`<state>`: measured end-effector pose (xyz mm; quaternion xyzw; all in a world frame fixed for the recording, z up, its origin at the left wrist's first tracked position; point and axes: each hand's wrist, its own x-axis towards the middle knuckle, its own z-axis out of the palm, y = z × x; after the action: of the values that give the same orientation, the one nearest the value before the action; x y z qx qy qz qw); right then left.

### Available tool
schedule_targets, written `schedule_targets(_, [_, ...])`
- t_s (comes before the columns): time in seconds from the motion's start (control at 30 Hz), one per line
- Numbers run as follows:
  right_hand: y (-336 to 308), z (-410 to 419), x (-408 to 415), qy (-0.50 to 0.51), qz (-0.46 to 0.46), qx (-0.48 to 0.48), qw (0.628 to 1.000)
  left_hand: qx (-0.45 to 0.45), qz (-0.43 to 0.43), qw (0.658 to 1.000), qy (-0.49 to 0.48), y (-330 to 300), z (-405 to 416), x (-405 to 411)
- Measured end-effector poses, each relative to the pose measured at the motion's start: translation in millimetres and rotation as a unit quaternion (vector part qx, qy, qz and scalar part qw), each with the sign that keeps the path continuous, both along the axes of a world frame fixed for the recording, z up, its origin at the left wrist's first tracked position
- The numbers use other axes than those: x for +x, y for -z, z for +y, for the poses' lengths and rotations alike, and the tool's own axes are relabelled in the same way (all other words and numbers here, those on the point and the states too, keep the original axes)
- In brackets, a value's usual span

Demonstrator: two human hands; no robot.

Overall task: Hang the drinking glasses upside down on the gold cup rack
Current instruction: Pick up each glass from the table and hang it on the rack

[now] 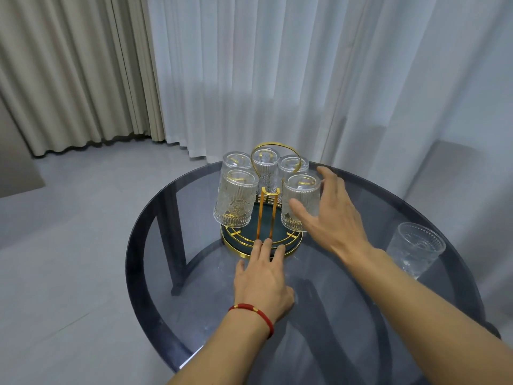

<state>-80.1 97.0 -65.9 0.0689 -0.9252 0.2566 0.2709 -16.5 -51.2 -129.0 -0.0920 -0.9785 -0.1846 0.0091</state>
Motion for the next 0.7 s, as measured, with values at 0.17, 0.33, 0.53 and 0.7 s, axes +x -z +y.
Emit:
schedule_targets(0.17, [27.9,42.8,49.2,-0.029,0.081,0.034,0.996,0.054,0.046,0.997,-0.009,-4.9,10.9,3.7])
schedule_targets(0.33, [57.5,99.8,82.4,0.125,0.1,0.101,0.982,0.179,0.099,0.978,0.051,-10.2,31.7,15.3])
schedule_targets(0.53, [68.4,126.4,86.3,0.199,-0.082,-0.225,0.95,0.199,0.105,0.972,0.065,-11.9,51.3,20.2])
schedule_targets(0.7, [76.6,137.1,76.5,0.198,-0.124,-0.284,0.93,0.209,0.09,0.972,0.055,-11.0,57.9,24.2])
